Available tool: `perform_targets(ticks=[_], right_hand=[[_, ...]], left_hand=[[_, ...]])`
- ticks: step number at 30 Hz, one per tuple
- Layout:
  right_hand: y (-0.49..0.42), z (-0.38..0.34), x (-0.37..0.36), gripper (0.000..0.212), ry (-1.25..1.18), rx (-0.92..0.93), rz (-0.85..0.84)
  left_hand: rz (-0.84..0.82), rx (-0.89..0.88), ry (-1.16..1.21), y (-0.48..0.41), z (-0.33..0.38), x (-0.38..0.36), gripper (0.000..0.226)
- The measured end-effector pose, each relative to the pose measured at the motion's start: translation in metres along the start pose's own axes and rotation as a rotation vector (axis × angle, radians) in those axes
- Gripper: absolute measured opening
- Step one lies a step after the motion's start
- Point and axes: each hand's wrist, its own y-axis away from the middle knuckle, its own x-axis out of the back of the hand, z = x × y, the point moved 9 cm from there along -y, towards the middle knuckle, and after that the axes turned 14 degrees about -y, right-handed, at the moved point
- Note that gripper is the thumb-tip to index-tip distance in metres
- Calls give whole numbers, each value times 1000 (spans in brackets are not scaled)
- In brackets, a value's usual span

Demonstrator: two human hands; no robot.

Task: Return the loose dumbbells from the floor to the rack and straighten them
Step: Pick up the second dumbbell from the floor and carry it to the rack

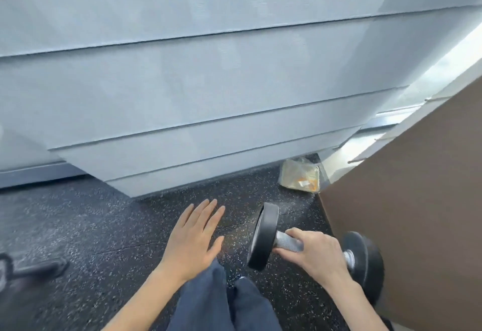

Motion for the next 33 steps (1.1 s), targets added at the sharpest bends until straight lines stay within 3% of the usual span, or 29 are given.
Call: perform_targets(ticks=[3,7,13,26,33], right_hand=[[-14,-40,-22,62,99,129,-64],[-32,-115,-38,76,119,342,-19],[-52,-230,-91,56,289,450,-310],[-51,-491,-190,51,322,834,-403],[-55,-578,-251,52,332,1020,-498]], left_hand=[[-9,155,22,37,-37,-5,59],[-42,354,48,93,-88,-17,59],[-35,570,100,183,-172,-23,64],[106,974,43,375,-347,1,64],[-26,1157,60,429,-375,-45,58]])
